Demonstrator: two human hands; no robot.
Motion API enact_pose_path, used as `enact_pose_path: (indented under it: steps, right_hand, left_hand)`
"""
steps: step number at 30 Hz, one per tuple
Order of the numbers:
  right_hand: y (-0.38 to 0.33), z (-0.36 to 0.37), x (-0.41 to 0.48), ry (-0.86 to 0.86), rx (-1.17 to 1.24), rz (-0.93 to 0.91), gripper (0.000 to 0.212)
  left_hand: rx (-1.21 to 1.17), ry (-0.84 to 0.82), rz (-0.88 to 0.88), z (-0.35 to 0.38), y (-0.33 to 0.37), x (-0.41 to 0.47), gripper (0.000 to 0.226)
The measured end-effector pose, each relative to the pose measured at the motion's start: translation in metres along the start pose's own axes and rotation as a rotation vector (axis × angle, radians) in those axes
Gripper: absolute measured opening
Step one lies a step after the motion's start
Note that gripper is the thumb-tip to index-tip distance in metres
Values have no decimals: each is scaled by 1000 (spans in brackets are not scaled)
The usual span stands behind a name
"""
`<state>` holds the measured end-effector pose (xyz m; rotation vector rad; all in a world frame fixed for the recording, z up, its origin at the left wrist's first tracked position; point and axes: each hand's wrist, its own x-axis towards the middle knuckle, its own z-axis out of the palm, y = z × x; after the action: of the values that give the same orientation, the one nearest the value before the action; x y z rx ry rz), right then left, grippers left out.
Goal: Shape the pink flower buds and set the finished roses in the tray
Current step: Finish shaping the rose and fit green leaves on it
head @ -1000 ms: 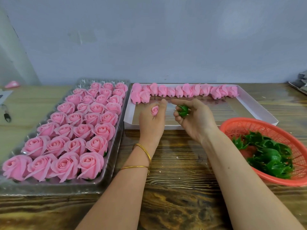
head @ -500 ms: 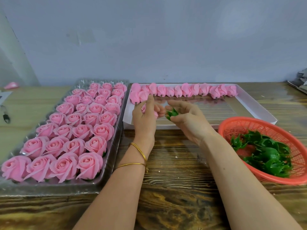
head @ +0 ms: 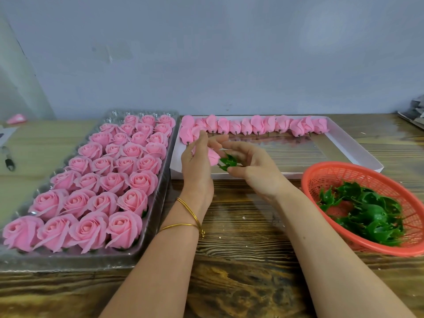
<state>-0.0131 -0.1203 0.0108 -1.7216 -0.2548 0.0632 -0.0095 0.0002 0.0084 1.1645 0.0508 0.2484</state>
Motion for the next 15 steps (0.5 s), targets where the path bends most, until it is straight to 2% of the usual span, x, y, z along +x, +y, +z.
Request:
enact_pose_path:
  steps: [7, 15]
  right_hand:
    - [-2, 2, -2, -3, -15, -33, 60]
    - [0, 7, -1, -17, 29, -64, 50]
  left_hand:
    - [16, -2, -17, 1, -1, 1, 47]
    - [26, -6, -5, 2, -1, 0, 46]
